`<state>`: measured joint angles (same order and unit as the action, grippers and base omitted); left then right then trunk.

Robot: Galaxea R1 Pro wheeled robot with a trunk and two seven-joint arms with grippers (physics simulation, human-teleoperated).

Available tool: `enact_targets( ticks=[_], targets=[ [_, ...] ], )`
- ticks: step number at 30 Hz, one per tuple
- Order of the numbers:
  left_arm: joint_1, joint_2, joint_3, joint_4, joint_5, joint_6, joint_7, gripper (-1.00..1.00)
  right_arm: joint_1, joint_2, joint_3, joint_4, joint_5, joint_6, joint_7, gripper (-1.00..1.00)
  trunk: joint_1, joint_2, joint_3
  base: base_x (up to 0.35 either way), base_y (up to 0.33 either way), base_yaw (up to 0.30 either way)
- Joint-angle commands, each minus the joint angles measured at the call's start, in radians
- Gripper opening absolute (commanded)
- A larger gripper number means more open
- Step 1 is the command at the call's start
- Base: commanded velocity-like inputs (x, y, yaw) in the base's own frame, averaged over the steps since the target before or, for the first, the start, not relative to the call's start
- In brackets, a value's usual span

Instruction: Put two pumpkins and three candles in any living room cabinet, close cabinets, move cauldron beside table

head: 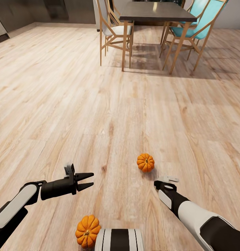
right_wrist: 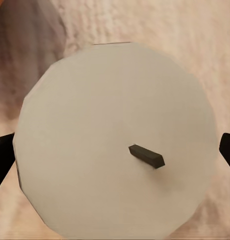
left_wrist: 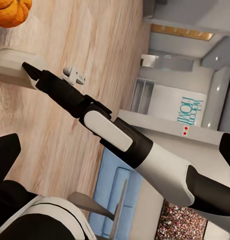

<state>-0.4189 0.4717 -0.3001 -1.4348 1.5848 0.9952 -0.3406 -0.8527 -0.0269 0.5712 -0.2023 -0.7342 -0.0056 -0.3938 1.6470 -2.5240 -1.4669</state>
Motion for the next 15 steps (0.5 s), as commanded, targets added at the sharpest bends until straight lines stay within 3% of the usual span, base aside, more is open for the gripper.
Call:
enact_targets(
  ticks=[1, 10, 11, 15],
  targets=[
    [-0.001, 0.001, -0.001, 0.001, -0.005, 0.0, -0.009, 1.0, 0.0, -0.001, 0.009, -0.002, -0.01, -0.001, -0.005, 1.0, 0.0, -0.001, -0.005, 0.0, 0.0, 0.0],
    [-0.001, 0.001, -0.001, 0.001, -0.005, 0.0, -0.009, 1.0, 0.0, -0.001, 0.009, -0.002, -0.01, -0.001, -0.005, 1.0, 0.001, -0.001, -0.012, 0.0, 0.0, 0.0],
    [-0.001, 0.001, -0.001, 0.001, -0.005, 0.0, -0.009, 1.0, 0.0, 0.0, 0.009, -0.002, -0.01, -0.001, -0.005, -1.0, 0.001, -0.001, -0.012, 0.0, 0.0, 0.0],
    [-0.001, 0.001, -0.001, 0.001, -0.005, 0.0, -0.009, 1.0, 0.0, 0.0, 0.009, -0.002, -0.01, 0.0, -0.005, -1.0, 0.001, -0.001, -0.012, 0.0, 0.0, 0.0]
  ],
)
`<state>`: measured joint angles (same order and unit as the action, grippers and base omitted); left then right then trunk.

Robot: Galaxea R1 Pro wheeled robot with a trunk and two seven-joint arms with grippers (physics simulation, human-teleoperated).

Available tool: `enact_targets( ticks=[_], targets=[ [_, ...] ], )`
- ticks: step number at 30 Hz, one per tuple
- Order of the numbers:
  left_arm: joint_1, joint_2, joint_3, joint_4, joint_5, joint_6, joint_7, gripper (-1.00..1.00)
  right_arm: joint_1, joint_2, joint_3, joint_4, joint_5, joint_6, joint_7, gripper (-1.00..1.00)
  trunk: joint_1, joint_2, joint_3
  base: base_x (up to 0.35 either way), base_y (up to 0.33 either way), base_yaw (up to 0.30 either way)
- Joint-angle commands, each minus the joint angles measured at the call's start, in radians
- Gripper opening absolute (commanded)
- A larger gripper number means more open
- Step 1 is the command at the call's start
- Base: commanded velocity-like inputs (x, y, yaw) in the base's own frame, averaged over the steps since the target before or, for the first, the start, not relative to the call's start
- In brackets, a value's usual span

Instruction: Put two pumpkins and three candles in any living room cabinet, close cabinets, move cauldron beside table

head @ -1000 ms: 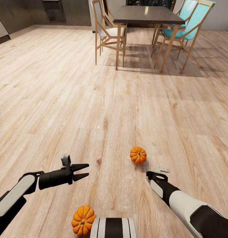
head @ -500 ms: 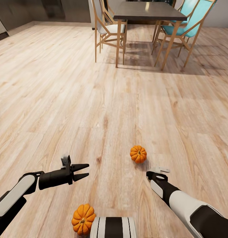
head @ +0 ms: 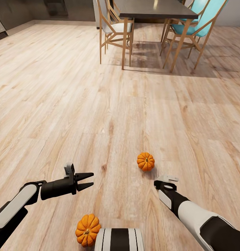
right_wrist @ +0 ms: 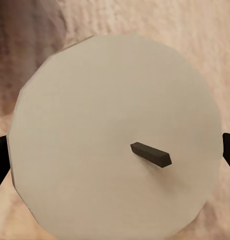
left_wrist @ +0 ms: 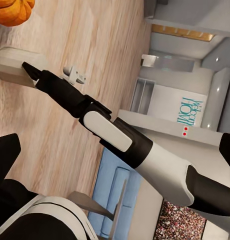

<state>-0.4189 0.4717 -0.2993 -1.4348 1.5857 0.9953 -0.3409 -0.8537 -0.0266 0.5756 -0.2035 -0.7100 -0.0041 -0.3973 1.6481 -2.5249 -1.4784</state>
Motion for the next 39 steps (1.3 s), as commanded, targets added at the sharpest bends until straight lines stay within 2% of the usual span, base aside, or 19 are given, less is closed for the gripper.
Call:
enact_targets(
  ticks=[1, 36, 39],
  targets=[
    [-0.001, 0.001, -0.001, 0.001, -0.006, 0.0, -0.008, 1.0, 0.001, -0.001, 0.004, -0.001, -0.034, -0.001, -0.002, -1.0, 0.0, 0.0, -0.001, 0.0, 0.0, 0.0],
    [-0.001, 0.001, -0.002, 0.001, -0.006, 0.0, -0.009, 1.0, 0.001, 0.0, 0.004, -0.001, -0.034, -0.001, -0.002, -1.0, 0.0, 0.0, -0.001, 0.0, 0.0, 0.0],
    [-0.001, 0.001, -0.002, 0.001, -0.006, 0.0, -0.009, 1.0, 0.001, 0.001, 0.004, -0.001, -0.035, 0.002, -0.002, -1.0, -0.001, 0.001, 0.011, 0.0, 0.0, 0.0]
  ],
)
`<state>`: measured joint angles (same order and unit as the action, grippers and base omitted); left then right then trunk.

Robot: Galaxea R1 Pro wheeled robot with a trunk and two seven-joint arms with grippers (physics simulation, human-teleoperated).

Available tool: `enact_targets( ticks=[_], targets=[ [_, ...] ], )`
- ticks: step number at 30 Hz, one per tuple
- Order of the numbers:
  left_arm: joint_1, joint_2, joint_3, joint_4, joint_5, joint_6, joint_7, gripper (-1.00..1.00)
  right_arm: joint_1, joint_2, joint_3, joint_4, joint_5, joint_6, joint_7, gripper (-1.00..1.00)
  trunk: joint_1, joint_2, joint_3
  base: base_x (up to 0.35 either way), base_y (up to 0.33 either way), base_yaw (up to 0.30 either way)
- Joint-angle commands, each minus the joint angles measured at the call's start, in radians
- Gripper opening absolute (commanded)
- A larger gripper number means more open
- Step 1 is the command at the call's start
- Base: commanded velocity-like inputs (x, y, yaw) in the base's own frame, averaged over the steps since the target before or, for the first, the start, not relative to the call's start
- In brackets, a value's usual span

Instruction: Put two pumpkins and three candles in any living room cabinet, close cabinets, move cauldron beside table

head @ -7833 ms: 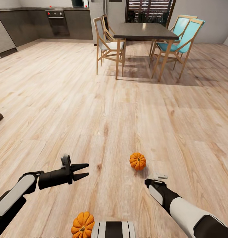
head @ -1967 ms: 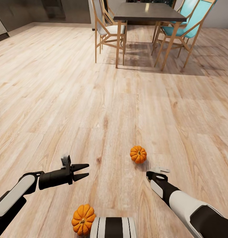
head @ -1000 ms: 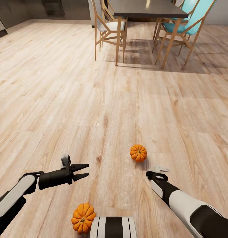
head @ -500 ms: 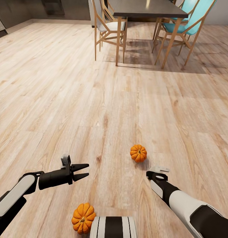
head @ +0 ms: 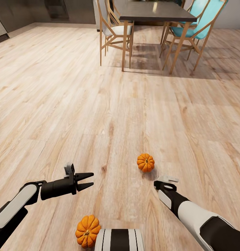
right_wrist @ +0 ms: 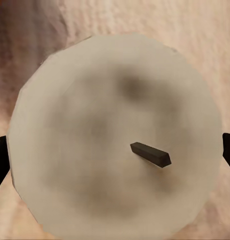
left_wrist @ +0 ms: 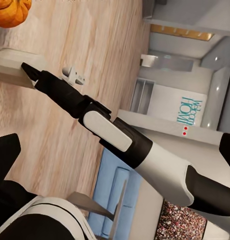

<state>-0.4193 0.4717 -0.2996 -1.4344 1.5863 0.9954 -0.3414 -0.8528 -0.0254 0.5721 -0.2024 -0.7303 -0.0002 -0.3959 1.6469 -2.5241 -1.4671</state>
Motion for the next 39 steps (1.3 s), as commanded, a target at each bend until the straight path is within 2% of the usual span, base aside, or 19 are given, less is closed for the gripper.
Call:
enact_targets(
  ticks=[1, 7, 14, 19, 22, 26, 39],
  targets=[
    [-0.001, 0.001, -0.001, 0.001, -0.006, 0.0, -0.008, 1.0, 0.0, -0.001, 0.008, -0.002, -0.015, 0.003, -0.003, -1.0, -0.001, 0.0, 0.003, 0.0, 0.0, 0.0],
    [0.0, 0.001, -0.002, 0.0, -0.006, 0.0, -0.008, 1.0, -0.007, -0.003, 0.008, -0.002, -0.017, 0.073, -0.008, -1.0, -0.003, 0.001, 0.027, 0.0, 0.0, 0.0],
    [-0.001, 0.001, -0.002, 0.001, -0.006, 0.0, -0.008, 1.0, -0.015, -0.004, 0.007, -0.004, -0.02, 0.193, -0.027, -1.0, -0.006, 0.003, 0.054, 0.0, 0.0, 0.0],
    [-0.001, 0.001, -0.001, 0.001, -0.006, 0.0, -0.008, 1.0, -0.015, -0.004, 0.006, -0.005, -0.022, 0.238, -0.045, -1.0, -0.009, 0.004, 0.073, 0.0, 0.0, 0.0],
    [-0.001, 0.001, -0.002, 0.002, -0.006, 0.0, -0.008, 1.0, -0.015, -0.004, 0.004, -0.012, -0.025, 0.3, -0.049, -1.0, -0.01, 0.005, 0.085, 0.0, 0.0, 0.0],
    [-0.001, 0.001, -0.003, 0.002, -0.006, 0.0, -0.008, 1.0, -0.015, -0.004, 0.001, -0.017, -0.026, 0.319, -0.05, -1.0, -0.012, 0.006, 0.1, 0.0, 0.0, 0.0],
    [-0.001, 0.0, -0.004, 0.002, -0.009, 0.0, -0.007, 1.0, -0.015, -0.002, 0.002, -0.019, -0.026, 0.308, -0.049, -1.0, -0.018, 0.009, 0.15, 0.0, 0.0, 0.0]
  ],
)
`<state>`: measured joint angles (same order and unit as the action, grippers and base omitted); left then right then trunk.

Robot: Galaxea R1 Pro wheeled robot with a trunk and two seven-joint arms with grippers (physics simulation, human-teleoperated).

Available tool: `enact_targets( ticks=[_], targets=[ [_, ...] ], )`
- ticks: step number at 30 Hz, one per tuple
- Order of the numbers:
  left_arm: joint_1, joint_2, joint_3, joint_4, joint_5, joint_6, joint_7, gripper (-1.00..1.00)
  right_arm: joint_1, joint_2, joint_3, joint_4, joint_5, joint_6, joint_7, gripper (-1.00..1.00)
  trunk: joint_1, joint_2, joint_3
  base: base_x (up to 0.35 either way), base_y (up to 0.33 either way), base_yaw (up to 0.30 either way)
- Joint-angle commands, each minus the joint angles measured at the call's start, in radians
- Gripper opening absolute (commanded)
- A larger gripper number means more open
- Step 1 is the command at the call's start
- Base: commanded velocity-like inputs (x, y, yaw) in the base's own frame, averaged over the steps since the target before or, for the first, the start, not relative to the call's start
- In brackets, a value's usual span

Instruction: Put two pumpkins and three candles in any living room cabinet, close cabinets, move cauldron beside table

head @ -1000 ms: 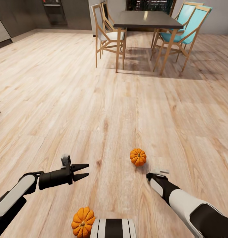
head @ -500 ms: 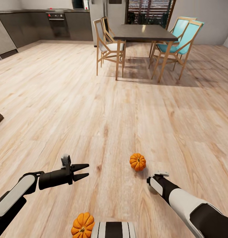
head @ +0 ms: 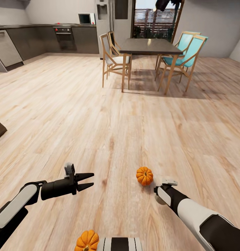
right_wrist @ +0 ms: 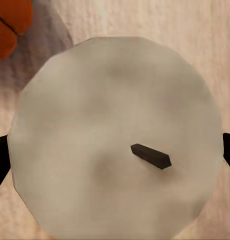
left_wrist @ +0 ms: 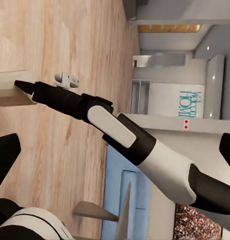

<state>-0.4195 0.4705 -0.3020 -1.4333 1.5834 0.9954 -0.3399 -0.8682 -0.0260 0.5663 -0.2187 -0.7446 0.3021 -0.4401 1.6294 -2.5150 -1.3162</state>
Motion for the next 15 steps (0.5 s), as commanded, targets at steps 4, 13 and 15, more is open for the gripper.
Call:
enact_targets(
  ticks=[4, 13, 15],
  targets=[
    [-0.001, 0.001, -0.002, 0.001, -0.006, 0.0, -0.008, 1.0, 0.0, -0.003, 0.007, -0.004, -0.012, 0.004, -0.003, -1.0, -0.002, 0.001, 0.015, 0.0, 0.0, 0.0],
    [-0.001, 0.002, -0.001, 0.001, -0.032, 0.0, -0.008, 1.0, 0.0, -0.001, 0.006, -0.004, -0.012, 0.021, 0.0, -1.0, -0.006, 0.003, 0.05, 0.0, 0.0, 0.0],
    [0.0, 0.002, 0.0, 0.001, -0.033, 0.0, -0.008, 1.0, 0.0, -0.002, 0.005, -0.004, -0.012, 0.019, 0.002, -1.0, -0.007, 0.003, 0.057, 0.0, 0.0, 0.0]
  ],
)
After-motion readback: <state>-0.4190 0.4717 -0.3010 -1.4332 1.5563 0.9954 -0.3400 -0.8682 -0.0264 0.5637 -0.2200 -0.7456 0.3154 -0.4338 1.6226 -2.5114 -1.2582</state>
